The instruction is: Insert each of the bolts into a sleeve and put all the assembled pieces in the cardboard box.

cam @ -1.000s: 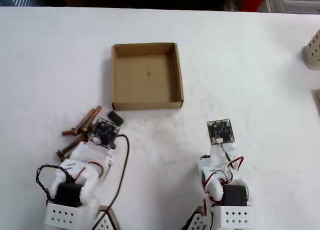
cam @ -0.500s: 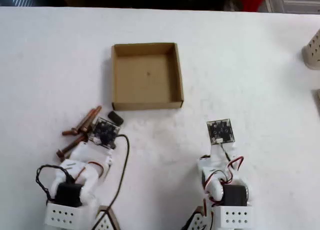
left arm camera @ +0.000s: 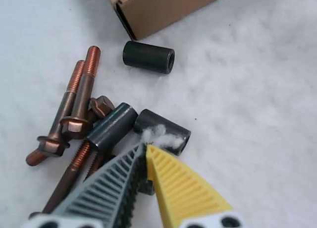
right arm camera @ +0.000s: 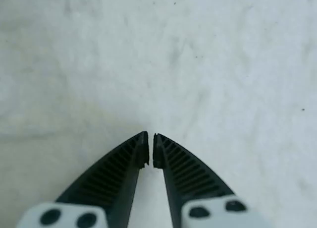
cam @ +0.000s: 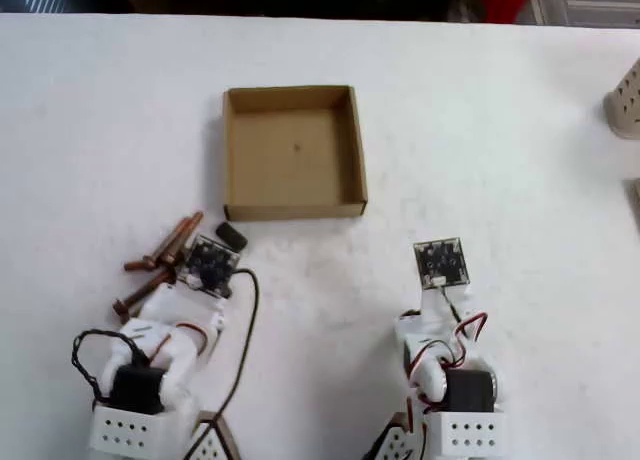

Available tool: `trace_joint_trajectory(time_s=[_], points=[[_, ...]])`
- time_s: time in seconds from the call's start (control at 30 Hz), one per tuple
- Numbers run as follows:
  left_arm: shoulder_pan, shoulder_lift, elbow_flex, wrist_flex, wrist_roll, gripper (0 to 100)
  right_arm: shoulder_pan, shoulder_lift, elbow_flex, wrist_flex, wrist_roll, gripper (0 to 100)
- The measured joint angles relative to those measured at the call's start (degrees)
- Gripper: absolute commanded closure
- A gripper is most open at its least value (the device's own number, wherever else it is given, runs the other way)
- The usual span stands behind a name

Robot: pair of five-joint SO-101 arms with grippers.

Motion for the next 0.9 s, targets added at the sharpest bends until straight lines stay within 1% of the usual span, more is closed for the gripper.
trace_joint_trajectory(time_s=[0.3,0.47,0.7,0.9], points=[[-0.09,0.0,0.0,0.09,0.0,98,0.0,0.0,0.0,0.0,0.0,98.1],[-0.09,0.0,0.0,4.57,0.0,98,0.0,0.0,0.0,0.0,0.0,98.1],[-0.09,0.0,0.0,4.84,0.0,98,0.0,0.0,0.0,0.0,0.0,98.1],[0.0,0.0,-0.44,-2.02,0.0,98,0.0,0.0,0.0,0.0,0.0,97.8]])
